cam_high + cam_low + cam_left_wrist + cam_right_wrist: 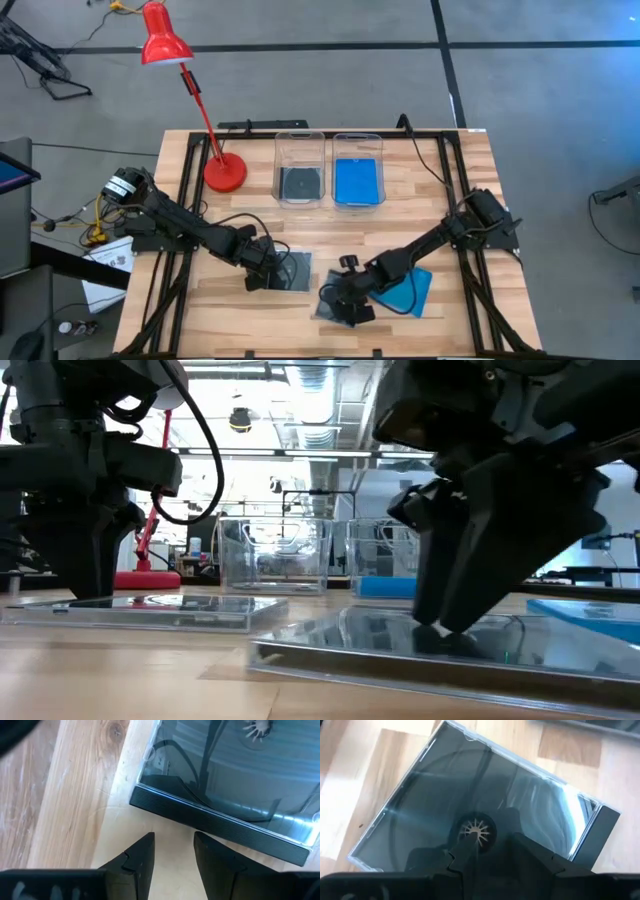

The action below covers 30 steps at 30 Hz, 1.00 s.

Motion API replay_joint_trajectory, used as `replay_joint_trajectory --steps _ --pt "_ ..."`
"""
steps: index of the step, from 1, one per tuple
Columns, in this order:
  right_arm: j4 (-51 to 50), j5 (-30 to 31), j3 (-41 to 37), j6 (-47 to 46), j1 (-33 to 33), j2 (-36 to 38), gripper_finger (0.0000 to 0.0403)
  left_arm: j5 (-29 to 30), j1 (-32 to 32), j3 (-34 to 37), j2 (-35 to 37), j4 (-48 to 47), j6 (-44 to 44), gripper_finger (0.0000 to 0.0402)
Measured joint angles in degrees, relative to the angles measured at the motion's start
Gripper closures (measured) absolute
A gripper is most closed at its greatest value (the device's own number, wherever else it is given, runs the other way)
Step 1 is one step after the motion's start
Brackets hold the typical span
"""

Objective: Pick & place jewel cases by type
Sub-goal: Put the top black cd case into the left transparent bin

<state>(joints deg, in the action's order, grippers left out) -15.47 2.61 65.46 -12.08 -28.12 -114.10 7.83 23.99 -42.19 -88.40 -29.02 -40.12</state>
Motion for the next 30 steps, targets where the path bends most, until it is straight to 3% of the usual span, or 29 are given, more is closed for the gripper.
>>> replay_joint_trajectory --steps 6,15,20,26,30 --pt "-3.9 4.97 -0.32 -1.6 -0.83 2.09 0.0285 0.89 0.0 0.0 0.02 0.0 -0.05 0.0269" --pt "-1.74 12.75 -0.6 0.04 0.95 7.4 0.0285 8.3 0.0 -0.02 0.02 -2.5 -2.78 0.0269" --pt "4.43 12.24 -0.61 -2.85 4.36 7.09 0.0285 9.33 0.15 -0.02 0.42 -3.47 -5.1 0.0269" --pt "8.59 3.37 -0.56 -9.34 10.34 4.58 0.0285 7.95 0.48 0.54 2.98 -3.53 -7.81 0.0269" --pt "9.55 0.56 -0.62 -8.46 11.98 2.96 0.0285 6.75 1.31 5.02 8.3 3.46 -8.84 0.0269"
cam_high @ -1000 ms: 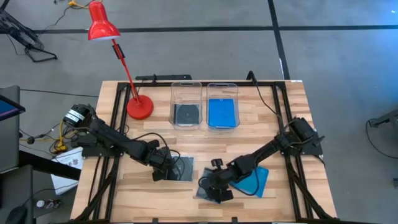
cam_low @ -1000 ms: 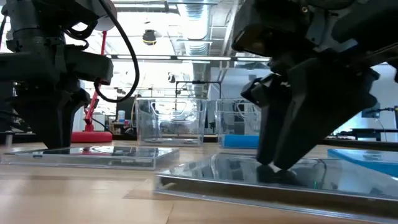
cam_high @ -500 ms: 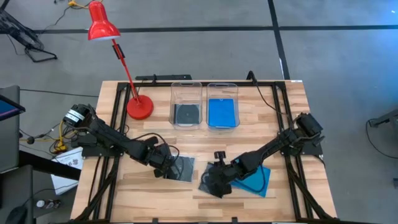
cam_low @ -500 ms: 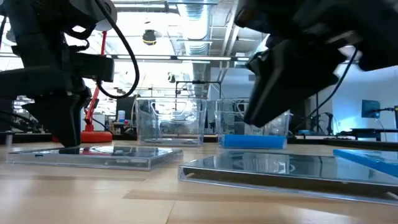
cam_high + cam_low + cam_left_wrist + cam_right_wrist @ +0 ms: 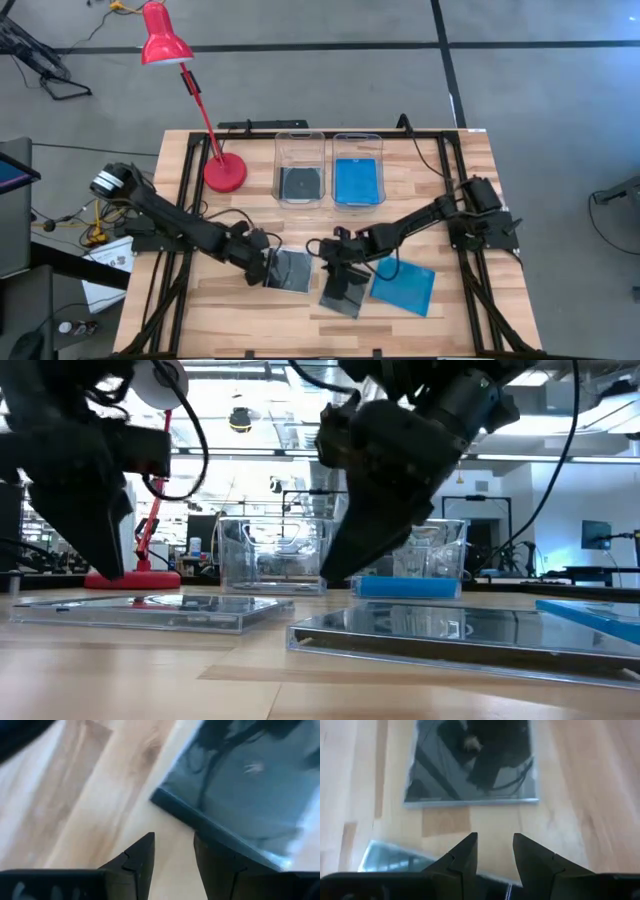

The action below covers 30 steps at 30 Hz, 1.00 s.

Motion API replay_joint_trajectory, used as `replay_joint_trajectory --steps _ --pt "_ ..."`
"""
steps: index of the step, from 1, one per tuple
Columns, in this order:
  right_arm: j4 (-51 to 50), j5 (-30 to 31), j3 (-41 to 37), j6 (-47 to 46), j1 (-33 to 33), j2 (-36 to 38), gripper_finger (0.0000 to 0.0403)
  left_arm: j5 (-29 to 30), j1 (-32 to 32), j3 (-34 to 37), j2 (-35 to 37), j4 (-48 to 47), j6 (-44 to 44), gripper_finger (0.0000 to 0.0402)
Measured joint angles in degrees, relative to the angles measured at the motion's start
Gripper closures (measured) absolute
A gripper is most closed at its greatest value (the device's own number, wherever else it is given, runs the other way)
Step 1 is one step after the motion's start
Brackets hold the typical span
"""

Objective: Pick & place jewel cases by type
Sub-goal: Put the top black cd case into the left transparent bin

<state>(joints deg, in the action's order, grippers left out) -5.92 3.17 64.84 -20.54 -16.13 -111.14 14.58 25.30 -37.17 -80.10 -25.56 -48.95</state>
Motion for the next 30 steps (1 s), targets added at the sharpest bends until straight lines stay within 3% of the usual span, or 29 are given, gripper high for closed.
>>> replay_joint_trajectory --steps 6,10,19,30 --pt "1.03 0.05 0.13 7.74 -0.94 -0.84 0.0285 -2.66 1.84 13.79 11.54 21.7 -3.75 0.0269" --pt "2.61 0.17 0.15 10.71 -1.12 -0.84 0.0285 -1.28 2.94 20.77 16.26 29.76 -9.68 0.0269" --pt "3.5 0.25 0.2 11.74 -0.32 -0.82 0.0285 2.59 4.83 24.94 16.6 33.97 -21.0 0.0269" --pt "6.48 -0.11 0.83 12.09 0.17 -5.02 0.0285 -0.21 4.83 24.97 12.26 34.4 -36.11 0.0269"
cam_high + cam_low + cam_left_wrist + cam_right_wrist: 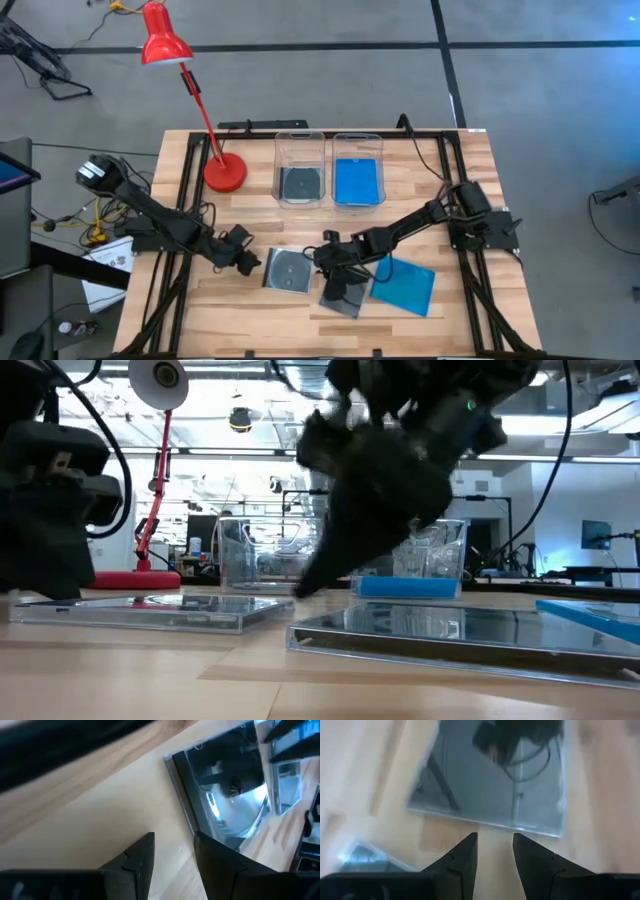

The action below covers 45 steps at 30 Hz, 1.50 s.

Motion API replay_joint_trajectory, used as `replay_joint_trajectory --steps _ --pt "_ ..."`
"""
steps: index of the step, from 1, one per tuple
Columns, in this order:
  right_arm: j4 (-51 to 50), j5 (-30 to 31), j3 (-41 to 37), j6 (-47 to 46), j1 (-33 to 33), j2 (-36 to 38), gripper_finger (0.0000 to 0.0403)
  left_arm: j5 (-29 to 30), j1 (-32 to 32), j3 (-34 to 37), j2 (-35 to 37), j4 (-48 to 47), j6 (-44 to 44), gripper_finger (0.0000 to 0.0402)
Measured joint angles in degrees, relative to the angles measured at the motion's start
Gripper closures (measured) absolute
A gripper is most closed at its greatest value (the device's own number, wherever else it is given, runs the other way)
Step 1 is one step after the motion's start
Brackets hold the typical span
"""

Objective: Pick & place jewel cases by type
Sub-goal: Put the top black cd case into the left transparent bin

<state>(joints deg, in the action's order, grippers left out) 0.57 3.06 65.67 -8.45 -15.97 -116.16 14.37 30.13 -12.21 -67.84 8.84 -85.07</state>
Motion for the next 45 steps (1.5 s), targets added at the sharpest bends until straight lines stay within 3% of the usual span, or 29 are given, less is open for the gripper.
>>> replay_joint_trajectory --steps 10,18,35,45 --pt "-0.32 -0.16 1.09 1.45 -0.12 -2.07 0.0285 0.22 0.0 -0.09 -8.34 12.26 -0.81 0.021" --pt "0.12 -0.14 1.02 1.56 0.09 -2.14 0.0285 0.38 -0.17 -0.22 -9.57 13.42 -4.05 0.0163" --pt "3.1 -0.16 1.46 0.97 1.5 -2.47 0.0285 -2.01 -3.77 -1.07 -10.31 15.83 -6.72 0.0161" --pt "2.47 0.14 1.51 0.75 1.57 -2.98 0.0285 0.26 -3.93 -0.92 -10.51 20.63 -3.71 0.0161"
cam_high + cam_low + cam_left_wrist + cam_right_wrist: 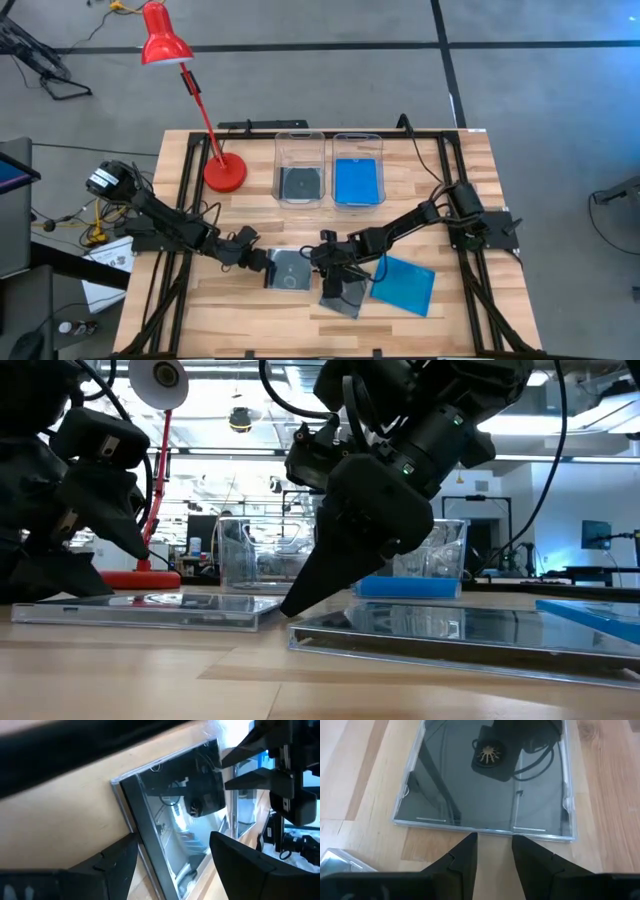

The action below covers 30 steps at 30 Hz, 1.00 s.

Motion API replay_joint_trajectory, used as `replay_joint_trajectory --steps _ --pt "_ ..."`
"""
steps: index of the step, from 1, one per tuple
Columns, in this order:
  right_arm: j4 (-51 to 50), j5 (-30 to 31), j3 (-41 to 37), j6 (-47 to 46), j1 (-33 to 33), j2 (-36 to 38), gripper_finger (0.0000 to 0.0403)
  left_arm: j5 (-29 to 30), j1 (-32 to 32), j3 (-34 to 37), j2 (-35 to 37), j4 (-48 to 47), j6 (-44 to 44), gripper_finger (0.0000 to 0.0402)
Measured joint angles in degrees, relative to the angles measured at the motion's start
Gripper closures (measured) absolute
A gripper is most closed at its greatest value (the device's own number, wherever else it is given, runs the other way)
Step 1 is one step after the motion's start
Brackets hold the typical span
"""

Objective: Pick & place jewel cases by type
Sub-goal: Put the top black cd case into the left transparent bin

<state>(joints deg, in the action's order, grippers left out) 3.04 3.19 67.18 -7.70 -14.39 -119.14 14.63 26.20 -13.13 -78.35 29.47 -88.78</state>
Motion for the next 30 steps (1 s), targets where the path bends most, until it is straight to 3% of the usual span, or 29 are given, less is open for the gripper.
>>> replay_joint_trajectory --steps 30 --pt "-5.63 3.18 0.11 -0.83 0.81 0.07 0.0285 0.87 0.48 0.2 1.95 6.62 10.51 0.0161"
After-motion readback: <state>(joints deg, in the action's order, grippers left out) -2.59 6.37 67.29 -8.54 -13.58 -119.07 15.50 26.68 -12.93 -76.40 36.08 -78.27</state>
